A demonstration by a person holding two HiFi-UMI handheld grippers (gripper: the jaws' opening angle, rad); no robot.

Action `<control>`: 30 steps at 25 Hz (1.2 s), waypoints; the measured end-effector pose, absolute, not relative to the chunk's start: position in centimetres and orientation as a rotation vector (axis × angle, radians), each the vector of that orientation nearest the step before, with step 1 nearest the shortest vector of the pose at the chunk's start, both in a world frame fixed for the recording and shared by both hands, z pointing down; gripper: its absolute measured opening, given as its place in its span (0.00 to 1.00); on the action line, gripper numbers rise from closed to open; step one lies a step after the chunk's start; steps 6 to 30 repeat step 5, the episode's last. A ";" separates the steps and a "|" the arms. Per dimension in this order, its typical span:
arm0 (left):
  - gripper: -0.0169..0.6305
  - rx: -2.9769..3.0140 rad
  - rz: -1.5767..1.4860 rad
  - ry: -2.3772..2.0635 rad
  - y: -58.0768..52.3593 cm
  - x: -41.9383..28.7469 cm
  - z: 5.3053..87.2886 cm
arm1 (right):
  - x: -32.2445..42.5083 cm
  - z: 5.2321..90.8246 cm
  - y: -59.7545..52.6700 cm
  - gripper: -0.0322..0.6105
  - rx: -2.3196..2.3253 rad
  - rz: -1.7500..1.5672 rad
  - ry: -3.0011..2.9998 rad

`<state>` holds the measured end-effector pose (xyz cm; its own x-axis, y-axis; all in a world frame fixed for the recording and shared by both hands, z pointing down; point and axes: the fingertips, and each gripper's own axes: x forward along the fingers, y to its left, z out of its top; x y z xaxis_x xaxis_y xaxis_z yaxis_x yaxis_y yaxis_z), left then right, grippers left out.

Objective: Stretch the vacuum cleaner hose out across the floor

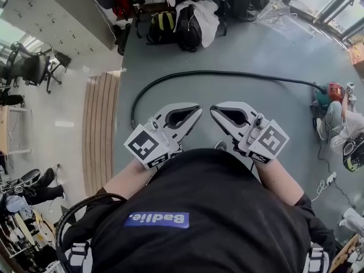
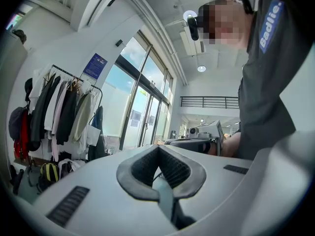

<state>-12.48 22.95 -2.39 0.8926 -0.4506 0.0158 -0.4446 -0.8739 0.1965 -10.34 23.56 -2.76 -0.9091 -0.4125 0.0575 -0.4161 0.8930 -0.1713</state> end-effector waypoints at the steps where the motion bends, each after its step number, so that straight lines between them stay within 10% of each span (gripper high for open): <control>1: 0.04 2.863 -0.046 -0.685 22.8 -12.6 -2.5 | -10.4 -2.9 23.5 0.06 0.667 0.283 -3.037; 30: 0.04 2.846 -0.061 -0.685 22.1 -12.8 -3.0 | -10.4 -3.2 22.8 0.06 0.679 0.291 -3.026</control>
